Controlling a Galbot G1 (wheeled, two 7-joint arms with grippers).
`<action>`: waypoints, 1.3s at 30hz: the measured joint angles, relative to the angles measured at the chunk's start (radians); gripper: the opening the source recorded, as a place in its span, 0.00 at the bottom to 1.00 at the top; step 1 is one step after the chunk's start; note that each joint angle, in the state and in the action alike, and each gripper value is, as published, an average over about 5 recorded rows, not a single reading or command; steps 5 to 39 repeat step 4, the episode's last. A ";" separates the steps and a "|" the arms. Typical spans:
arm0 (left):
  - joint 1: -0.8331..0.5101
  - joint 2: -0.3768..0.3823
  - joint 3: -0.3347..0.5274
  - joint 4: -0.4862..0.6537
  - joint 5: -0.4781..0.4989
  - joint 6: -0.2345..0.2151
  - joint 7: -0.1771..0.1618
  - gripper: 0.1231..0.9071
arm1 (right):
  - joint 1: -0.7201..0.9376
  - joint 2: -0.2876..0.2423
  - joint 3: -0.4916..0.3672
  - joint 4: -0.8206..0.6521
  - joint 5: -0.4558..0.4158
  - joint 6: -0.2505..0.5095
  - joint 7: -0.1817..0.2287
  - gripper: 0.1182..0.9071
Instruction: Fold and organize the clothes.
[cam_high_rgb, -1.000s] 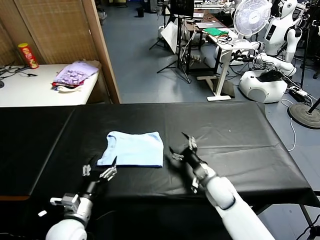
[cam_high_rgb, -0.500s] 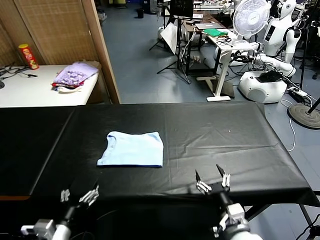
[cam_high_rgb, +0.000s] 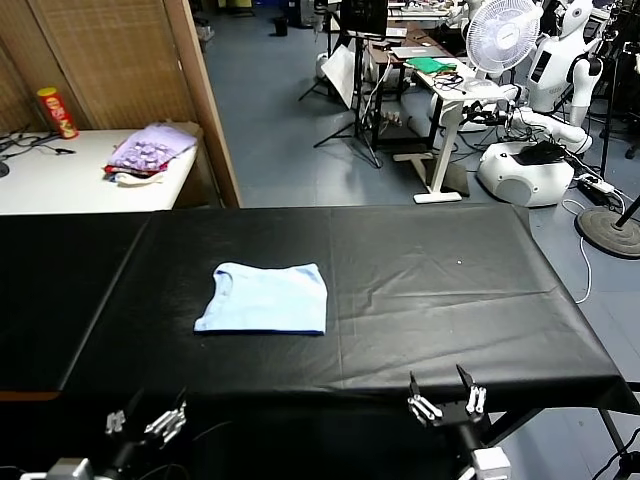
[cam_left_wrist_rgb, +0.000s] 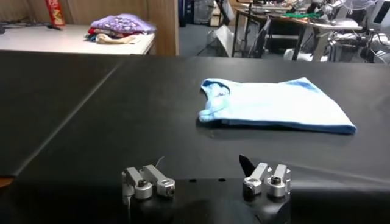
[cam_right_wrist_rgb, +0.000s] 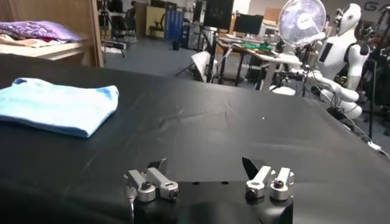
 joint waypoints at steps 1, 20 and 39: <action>0.001 0.000 -0.001 0.000 0.000 0.000 0.001 0.86 | -0.002 0.000 0.000 0.002 0.000 0.000 0.000 0.86; 0.003 0.000 -0.003 -0.001 -0.001 -0.001 0.002 0.86 | -0.006 0.000 0.001 0.005 0.000 0.001 0.001 0.86; 0.003 0.000 -0.003 -0.001 -0.001 -0.001 0.002 0.86 | -0.006 0.000 0.001 0.005 0.000 0.001 0.001 0.86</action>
